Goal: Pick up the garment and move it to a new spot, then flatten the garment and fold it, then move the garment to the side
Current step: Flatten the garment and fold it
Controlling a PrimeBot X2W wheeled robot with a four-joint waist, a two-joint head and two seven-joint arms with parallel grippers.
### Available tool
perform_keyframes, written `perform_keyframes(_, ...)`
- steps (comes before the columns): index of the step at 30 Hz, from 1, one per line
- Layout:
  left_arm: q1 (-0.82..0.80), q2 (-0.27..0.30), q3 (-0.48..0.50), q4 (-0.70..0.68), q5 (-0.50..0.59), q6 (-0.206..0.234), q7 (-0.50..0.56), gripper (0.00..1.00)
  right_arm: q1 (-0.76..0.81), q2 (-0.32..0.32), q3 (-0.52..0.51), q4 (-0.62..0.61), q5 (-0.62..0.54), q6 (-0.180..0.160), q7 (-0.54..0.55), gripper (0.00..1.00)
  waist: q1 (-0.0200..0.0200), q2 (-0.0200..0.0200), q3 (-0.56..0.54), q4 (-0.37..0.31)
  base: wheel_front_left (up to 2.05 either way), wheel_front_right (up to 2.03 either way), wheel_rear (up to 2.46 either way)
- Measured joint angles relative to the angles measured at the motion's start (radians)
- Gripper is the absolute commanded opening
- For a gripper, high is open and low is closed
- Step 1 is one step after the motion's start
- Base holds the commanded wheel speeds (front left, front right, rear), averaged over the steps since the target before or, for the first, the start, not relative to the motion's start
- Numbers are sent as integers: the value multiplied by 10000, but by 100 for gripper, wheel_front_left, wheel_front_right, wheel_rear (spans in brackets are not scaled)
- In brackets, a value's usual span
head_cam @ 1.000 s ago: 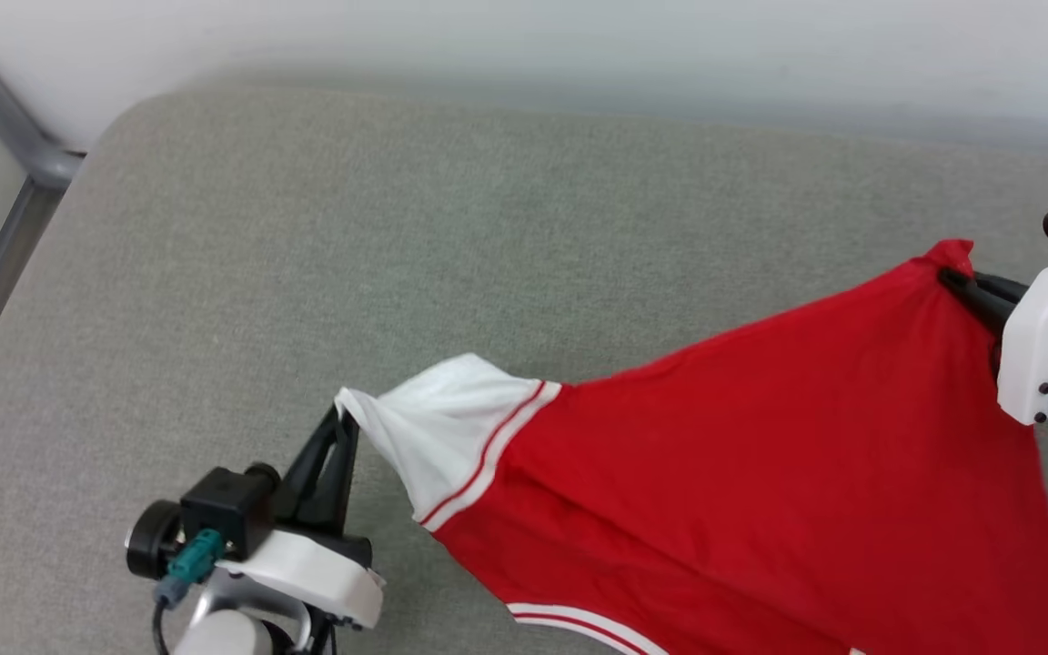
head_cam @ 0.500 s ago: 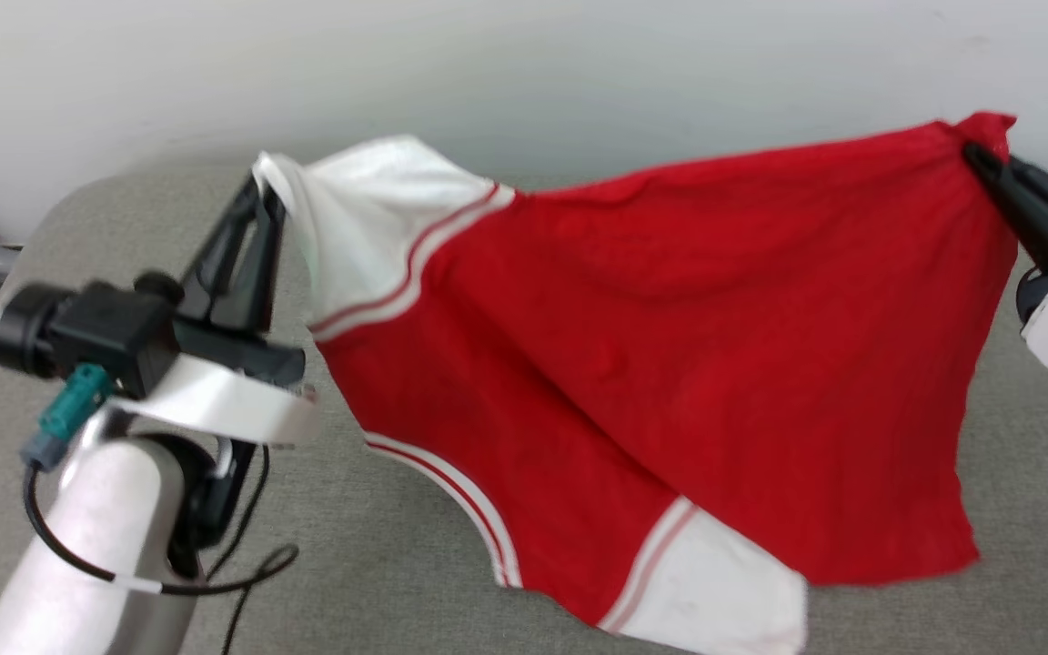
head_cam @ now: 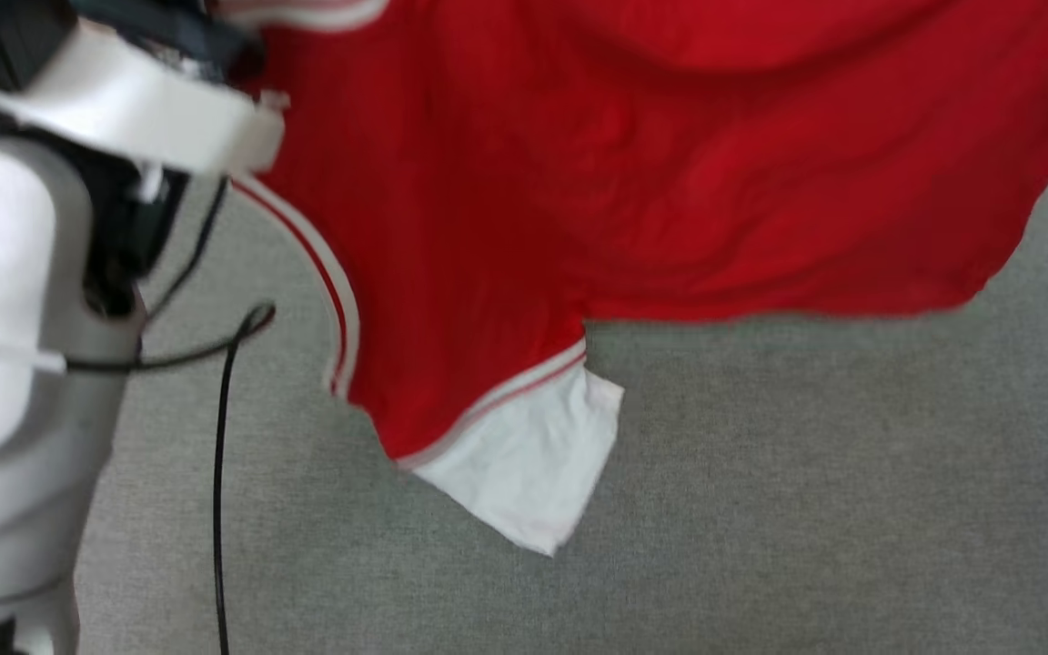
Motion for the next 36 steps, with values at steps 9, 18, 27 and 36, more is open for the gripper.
perform_keyframes(9, -3746, -205, -201, 1887, 86, -368, -61, 0, -3289, 468, -127, 1279, -989, 0, 318, 0, 1, 0, 1484, -153, 0, 0, 0)
perform_keyframes(18, -7190, -151, -631, 3910, 132, -546, -546, 0, -6559, 696, 209, 3045, -1856, 0, -153, 0, 2, 0, 2859, -222, 0, 0, 0)
perform_keyframes(27, -9231, 136, -1260, 5534, -29, -589, -1160, 0, -8620, 909, 790, 4629, -2111, 0, -970, 0, 1, 0, 3735, -221, 0, 0, 0)
perform_keyframes(36, -8948, 295, -1802, 6353, -773, -600, -1599, 0, -8685, 897, 1829, 5931, -1708, 0, -1718, 0, 1, 0, 4232, -169, 0, 0, 0)
